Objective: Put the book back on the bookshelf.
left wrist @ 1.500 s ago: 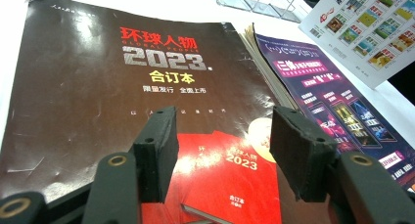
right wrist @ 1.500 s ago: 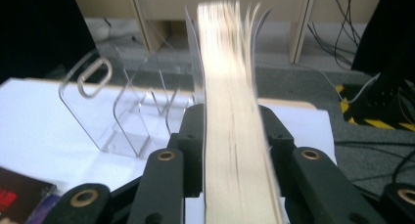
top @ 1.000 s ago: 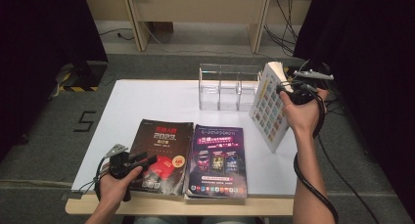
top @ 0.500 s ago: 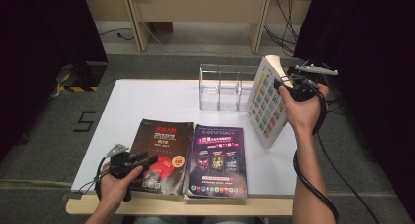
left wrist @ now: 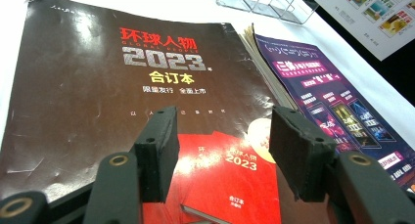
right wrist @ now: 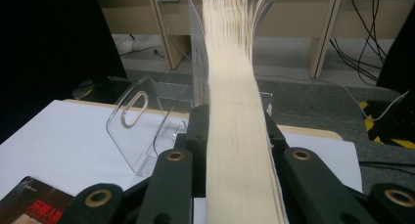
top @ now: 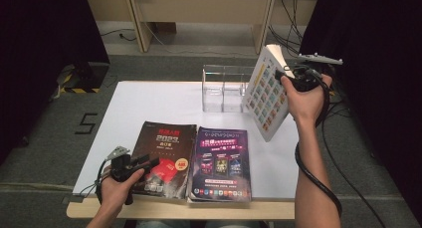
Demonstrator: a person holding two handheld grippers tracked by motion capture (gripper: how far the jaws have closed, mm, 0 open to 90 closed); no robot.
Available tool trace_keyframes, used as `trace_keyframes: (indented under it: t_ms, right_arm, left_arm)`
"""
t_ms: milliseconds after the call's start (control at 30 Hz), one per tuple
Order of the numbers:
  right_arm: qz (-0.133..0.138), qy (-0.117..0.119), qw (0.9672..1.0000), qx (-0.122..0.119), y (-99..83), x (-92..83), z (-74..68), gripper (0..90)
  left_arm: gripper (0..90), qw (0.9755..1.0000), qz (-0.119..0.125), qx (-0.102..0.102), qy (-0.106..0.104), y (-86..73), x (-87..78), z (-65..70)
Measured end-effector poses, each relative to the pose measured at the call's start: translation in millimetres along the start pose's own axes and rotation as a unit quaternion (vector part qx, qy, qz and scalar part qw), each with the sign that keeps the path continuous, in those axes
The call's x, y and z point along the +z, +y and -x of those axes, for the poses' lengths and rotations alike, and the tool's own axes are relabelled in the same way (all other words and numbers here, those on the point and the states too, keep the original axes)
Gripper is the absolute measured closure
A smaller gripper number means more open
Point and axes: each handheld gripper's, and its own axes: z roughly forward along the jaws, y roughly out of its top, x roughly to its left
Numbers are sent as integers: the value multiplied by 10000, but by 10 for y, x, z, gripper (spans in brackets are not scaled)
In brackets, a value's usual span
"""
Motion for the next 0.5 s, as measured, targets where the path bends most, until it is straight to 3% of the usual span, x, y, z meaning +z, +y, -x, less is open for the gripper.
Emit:
trace_keyframes:
  t_ms: [133,267,500]
  right_arm:
    - [-3,-106,9999,130,-17,26,126,744]
    - [-39,-250,9996,112,-40,15,208,743]
    - [-24,-165,9997,198,-38,61,214,743]
  left_arm:
    - [436,10000,5,18,5,3,-2,-7]
    - [436,10000,-30,8,-1,-3,24,-6]
    - [436,10000,-47,28,-24,-7,44,27]
